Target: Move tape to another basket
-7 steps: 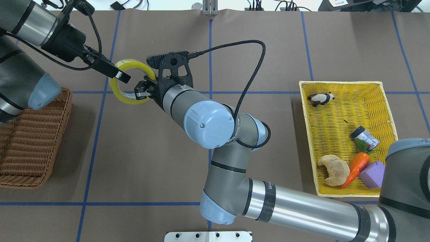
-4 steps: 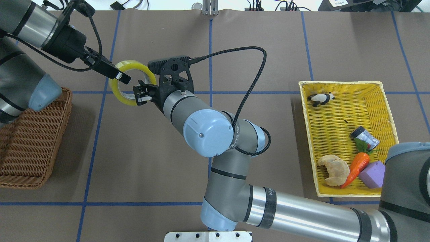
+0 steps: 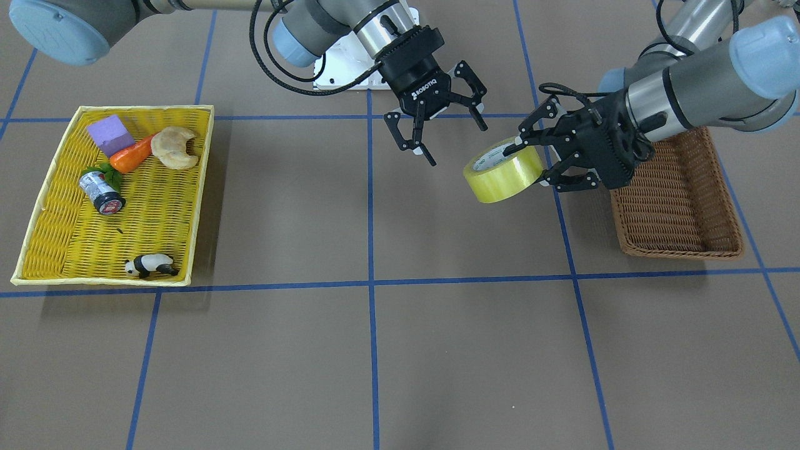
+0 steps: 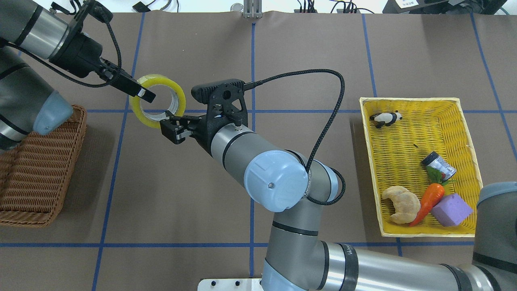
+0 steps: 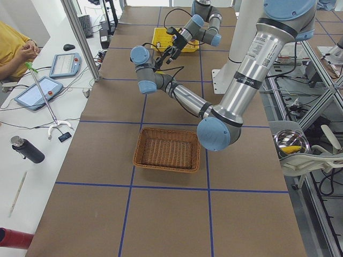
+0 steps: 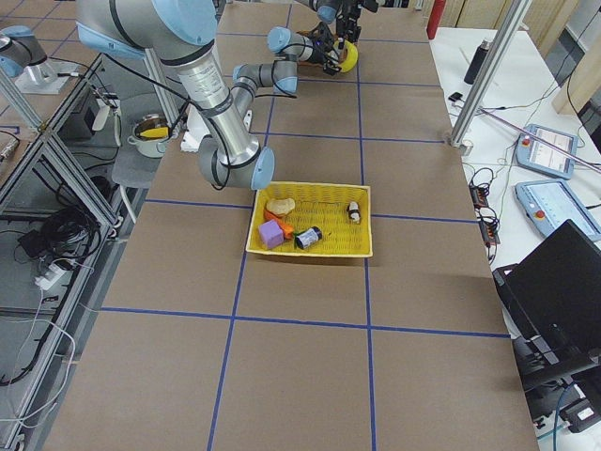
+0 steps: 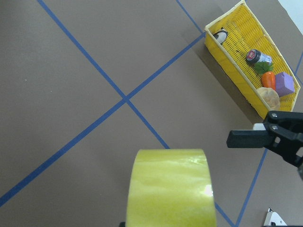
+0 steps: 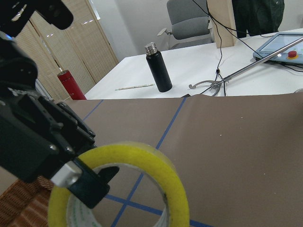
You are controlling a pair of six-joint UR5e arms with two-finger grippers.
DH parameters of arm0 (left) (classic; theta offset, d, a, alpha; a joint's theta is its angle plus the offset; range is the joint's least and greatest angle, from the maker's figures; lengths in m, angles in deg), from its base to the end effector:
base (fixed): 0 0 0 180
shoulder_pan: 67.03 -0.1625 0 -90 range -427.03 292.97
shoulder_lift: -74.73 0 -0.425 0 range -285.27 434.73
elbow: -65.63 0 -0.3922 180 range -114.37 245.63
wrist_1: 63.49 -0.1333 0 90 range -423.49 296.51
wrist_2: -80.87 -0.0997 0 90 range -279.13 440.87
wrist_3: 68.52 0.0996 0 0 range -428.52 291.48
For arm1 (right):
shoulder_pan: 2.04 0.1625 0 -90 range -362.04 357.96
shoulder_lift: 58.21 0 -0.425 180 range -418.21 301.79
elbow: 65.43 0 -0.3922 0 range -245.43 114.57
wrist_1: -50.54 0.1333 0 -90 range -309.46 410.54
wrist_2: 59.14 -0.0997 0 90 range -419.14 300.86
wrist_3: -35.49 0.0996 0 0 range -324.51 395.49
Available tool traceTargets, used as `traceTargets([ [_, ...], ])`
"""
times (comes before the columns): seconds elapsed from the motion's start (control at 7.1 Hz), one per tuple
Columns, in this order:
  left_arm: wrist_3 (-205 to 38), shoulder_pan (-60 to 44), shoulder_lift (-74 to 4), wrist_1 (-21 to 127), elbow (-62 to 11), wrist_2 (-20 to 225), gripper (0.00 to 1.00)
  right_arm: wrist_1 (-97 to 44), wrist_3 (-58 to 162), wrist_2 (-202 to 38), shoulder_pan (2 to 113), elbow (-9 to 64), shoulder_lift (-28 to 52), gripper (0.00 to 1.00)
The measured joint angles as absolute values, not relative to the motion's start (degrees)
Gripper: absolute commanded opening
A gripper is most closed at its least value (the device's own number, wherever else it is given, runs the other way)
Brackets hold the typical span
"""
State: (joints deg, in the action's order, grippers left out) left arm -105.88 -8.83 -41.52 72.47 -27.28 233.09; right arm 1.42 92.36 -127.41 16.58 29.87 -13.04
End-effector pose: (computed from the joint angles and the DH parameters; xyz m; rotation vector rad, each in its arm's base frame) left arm 0.2783 -0.5345 0.2681 0.4406 1.4148 0.6291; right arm -0.5539 -0.3662 0.0616 0.9459 -1.2757 0.1035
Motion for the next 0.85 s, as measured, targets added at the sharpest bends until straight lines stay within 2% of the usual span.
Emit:
traceTargets([
  [0.42,-110.9,-8.6,-41.2,72.6,-27.5,233.1,0.00,1.1,93.6,-130.1,22.0,31.0,-9.5,1.00],
  [0.85,-123.5,-8.3,-40.5,75.8,-28.0,232.7,0.00,-3.7,93.5,-145.2,35.6,30.6,-3.4,1.00],
])
